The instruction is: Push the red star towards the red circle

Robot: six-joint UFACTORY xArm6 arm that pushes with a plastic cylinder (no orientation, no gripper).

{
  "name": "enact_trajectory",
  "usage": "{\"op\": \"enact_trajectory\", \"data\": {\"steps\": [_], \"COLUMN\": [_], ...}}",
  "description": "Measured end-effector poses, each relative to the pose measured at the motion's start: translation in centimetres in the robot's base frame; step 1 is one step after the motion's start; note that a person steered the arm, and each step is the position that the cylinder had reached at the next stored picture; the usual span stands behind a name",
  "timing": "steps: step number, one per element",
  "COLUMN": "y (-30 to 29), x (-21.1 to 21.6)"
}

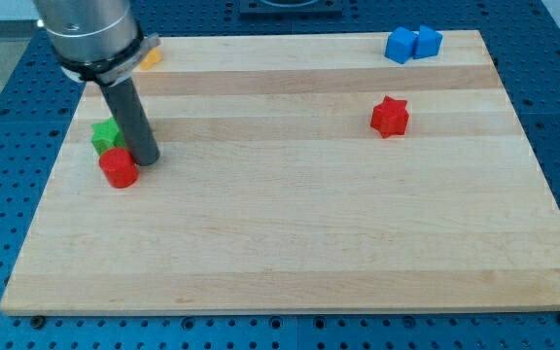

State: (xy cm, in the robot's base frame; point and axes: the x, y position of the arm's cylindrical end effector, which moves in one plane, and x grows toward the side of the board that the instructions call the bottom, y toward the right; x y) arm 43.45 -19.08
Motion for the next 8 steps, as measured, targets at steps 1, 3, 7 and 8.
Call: {"op": "enact_trajectory", "data": {"steps": [1,3,7,8], "y": [1.4,12.9,36.0,37.1], "x": [0.0,0.0,-2.5,-4.4]}}
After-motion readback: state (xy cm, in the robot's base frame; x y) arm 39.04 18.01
